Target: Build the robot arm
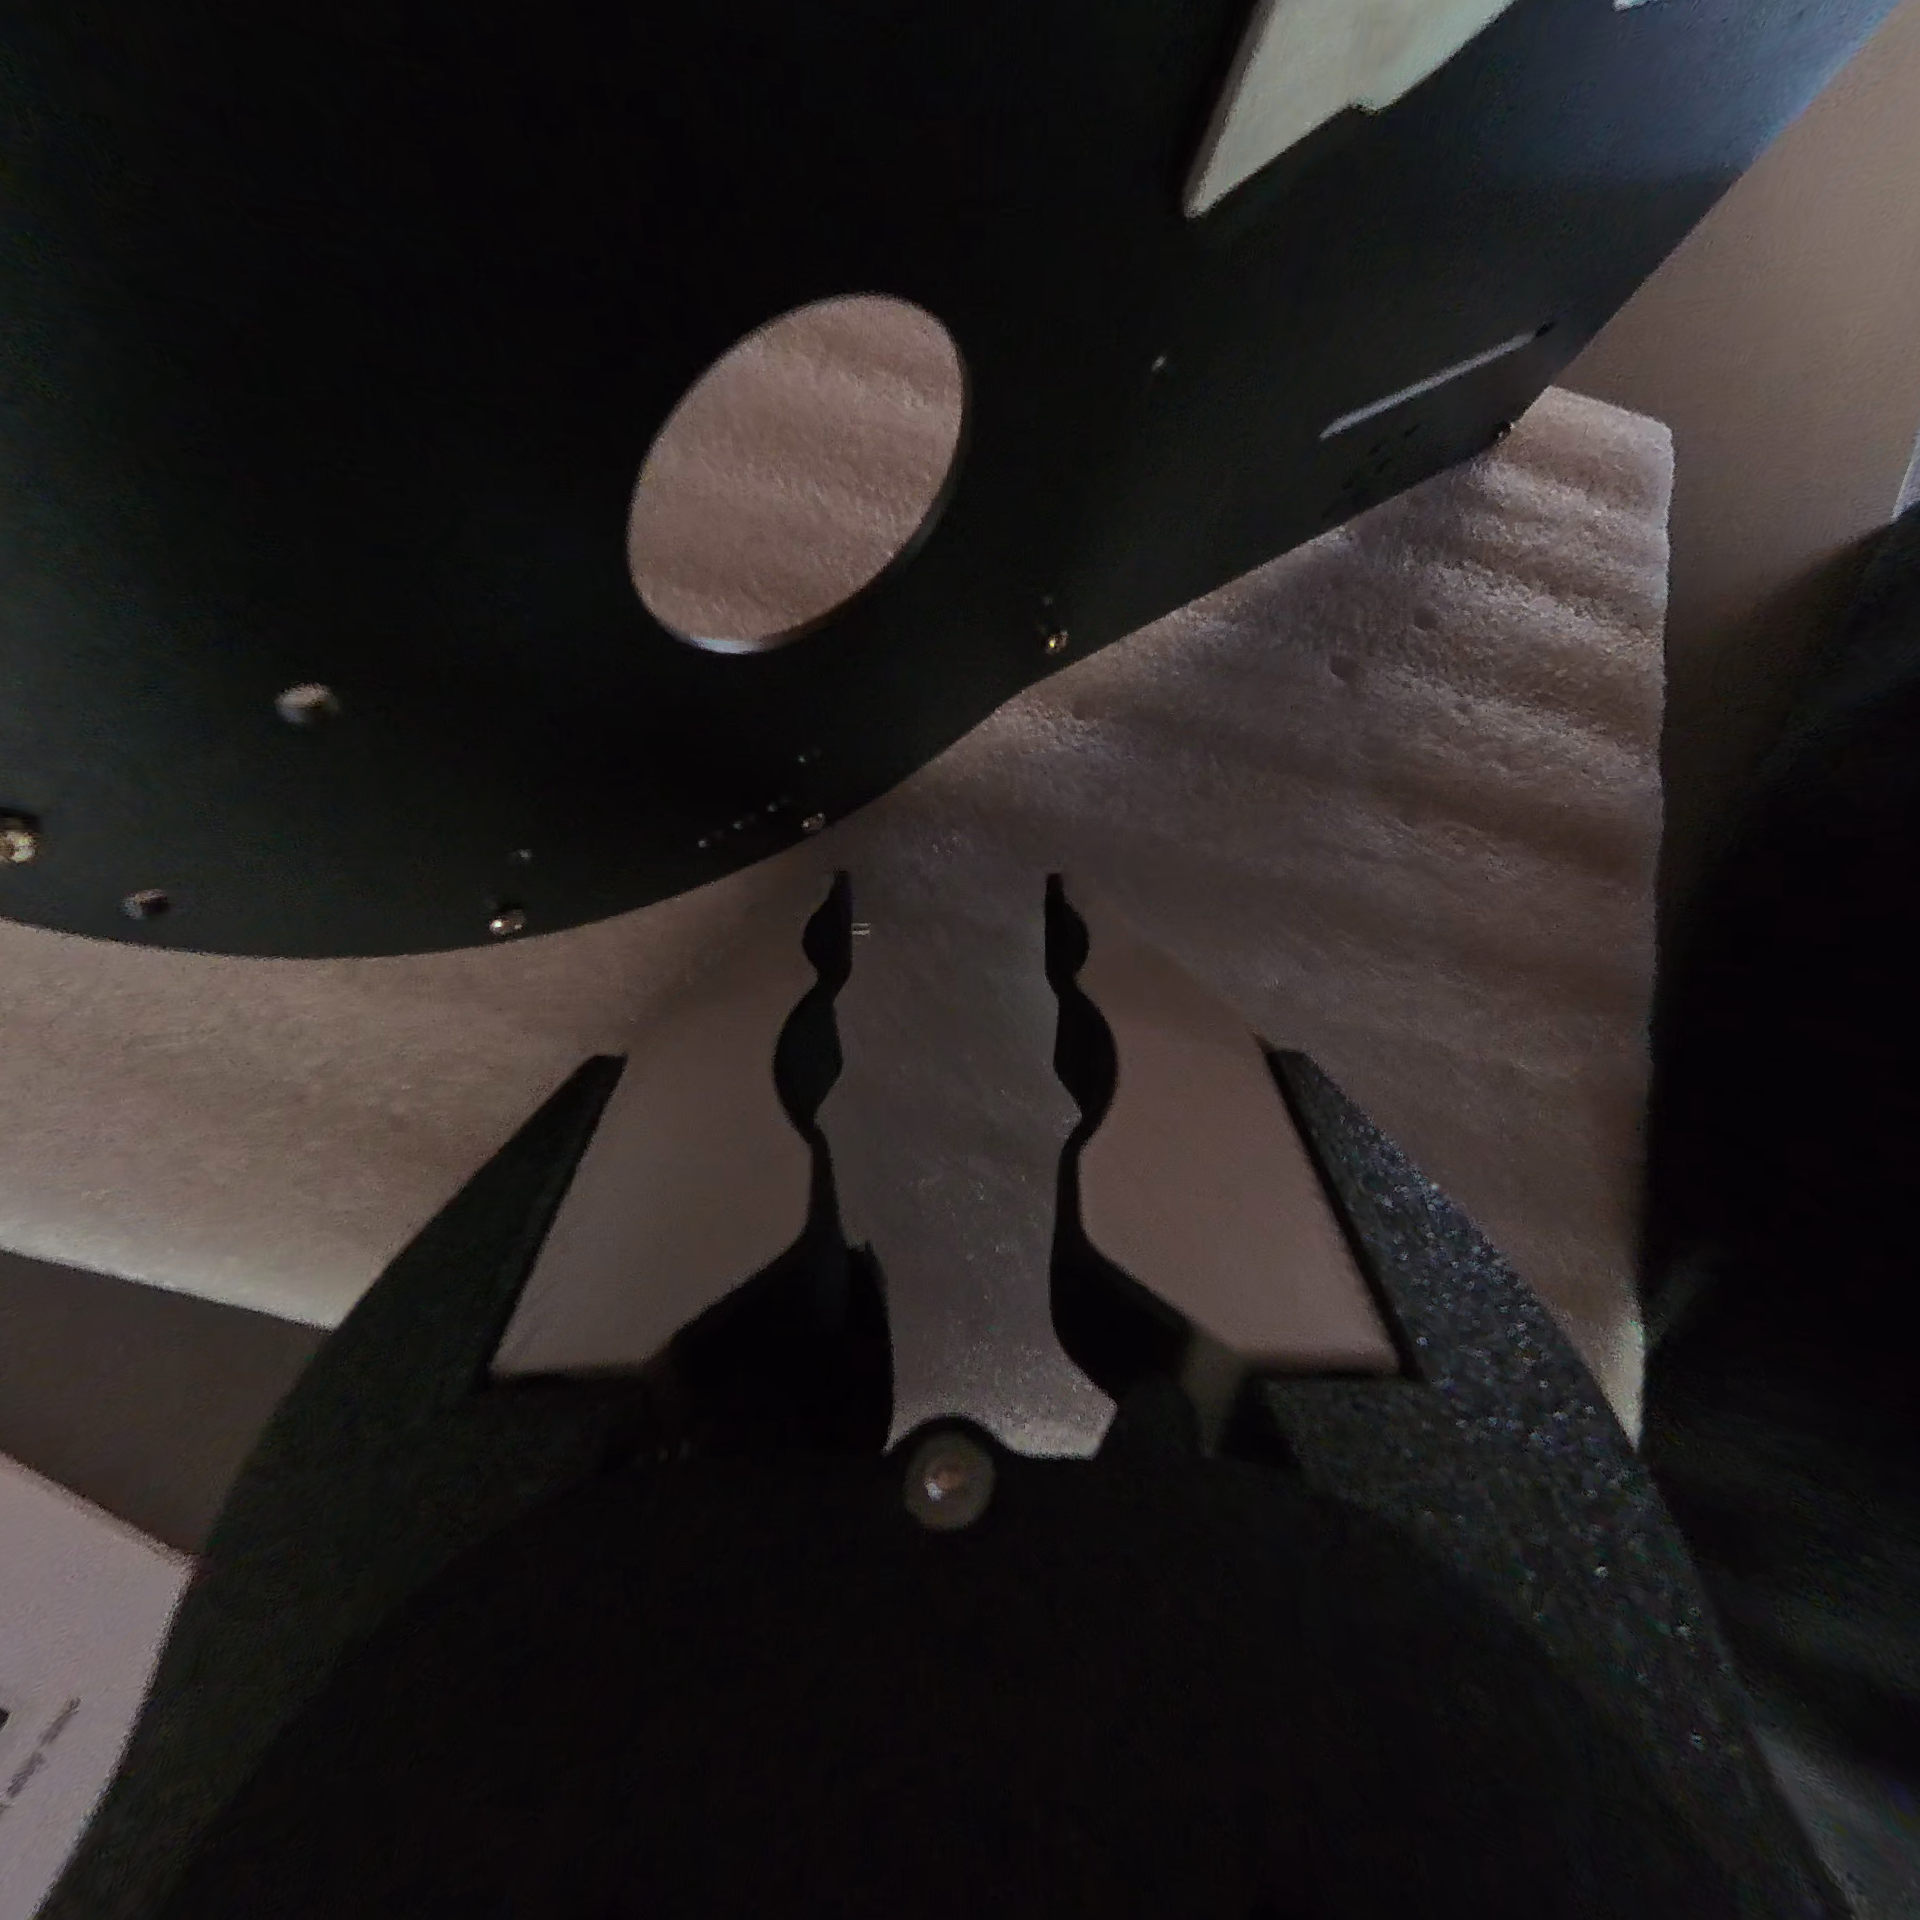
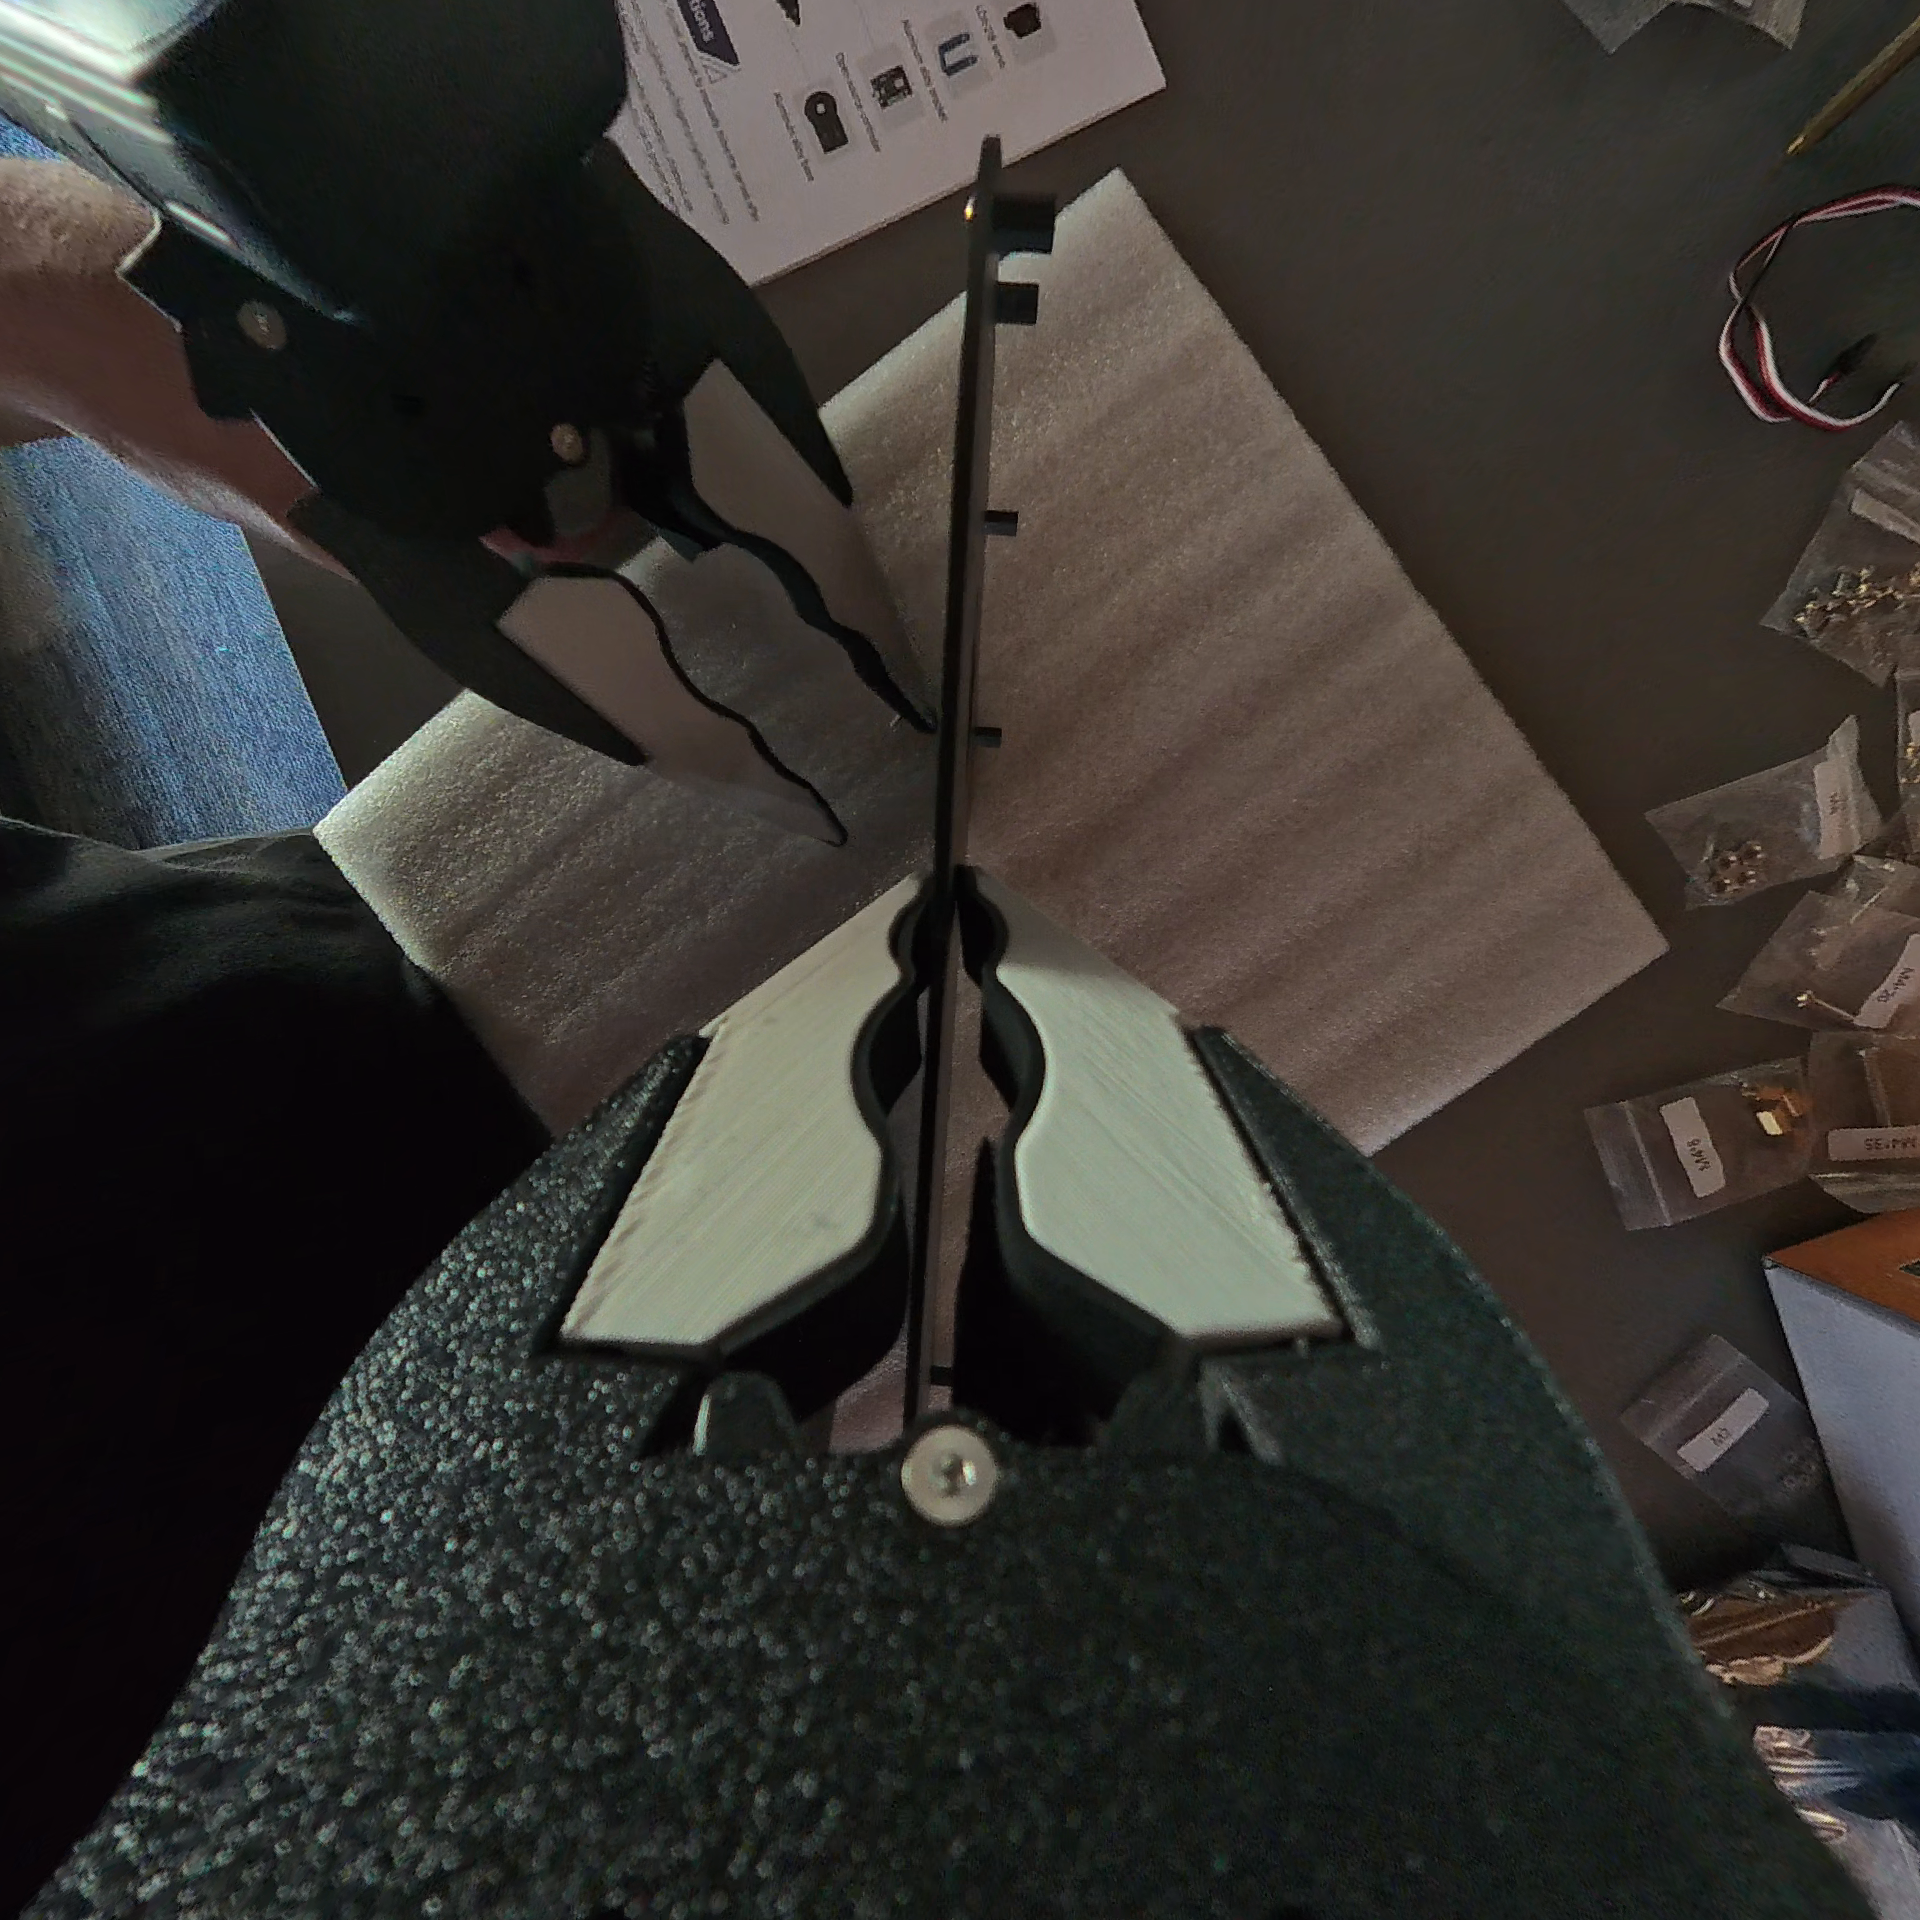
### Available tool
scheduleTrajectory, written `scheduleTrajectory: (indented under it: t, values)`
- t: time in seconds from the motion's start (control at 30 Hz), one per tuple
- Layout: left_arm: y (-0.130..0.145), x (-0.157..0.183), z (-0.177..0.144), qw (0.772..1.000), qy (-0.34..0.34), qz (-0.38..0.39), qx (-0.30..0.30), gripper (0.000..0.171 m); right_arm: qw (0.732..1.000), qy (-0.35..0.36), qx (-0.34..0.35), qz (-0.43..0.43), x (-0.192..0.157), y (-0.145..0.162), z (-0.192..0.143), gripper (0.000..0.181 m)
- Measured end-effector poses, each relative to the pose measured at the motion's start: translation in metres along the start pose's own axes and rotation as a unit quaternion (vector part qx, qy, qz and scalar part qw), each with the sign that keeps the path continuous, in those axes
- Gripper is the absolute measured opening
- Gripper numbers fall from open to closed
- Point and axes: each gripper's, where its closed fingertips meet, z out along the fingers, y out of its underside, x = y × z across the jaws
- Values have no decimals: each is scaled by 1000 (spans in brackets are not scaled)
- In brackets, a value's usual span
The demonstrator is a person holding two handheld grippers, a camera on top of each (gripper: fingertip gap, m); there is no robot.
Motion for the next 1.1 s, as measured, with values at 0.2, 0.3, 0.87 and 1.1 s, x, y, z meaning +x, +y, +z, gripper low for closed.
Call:
scheduleTrajectory:
  t: [0.2,0.3,0.87,1.1]
  values:
    - [10,11,-10,1000,8,0,-8,30,1000,0,1,2,0,0,0,2]
    - [13,10,-16,1000,-3,6,-10,27,1000,0,2,4,1,0,0,1]
    - [4,0,-5,997,50,58,-8,40,1000,2,-2,2,0,0,0,2]
    - [13,6,-15,996,61,54,-26,31,1000,0,-2,1,-2,0,1,2]
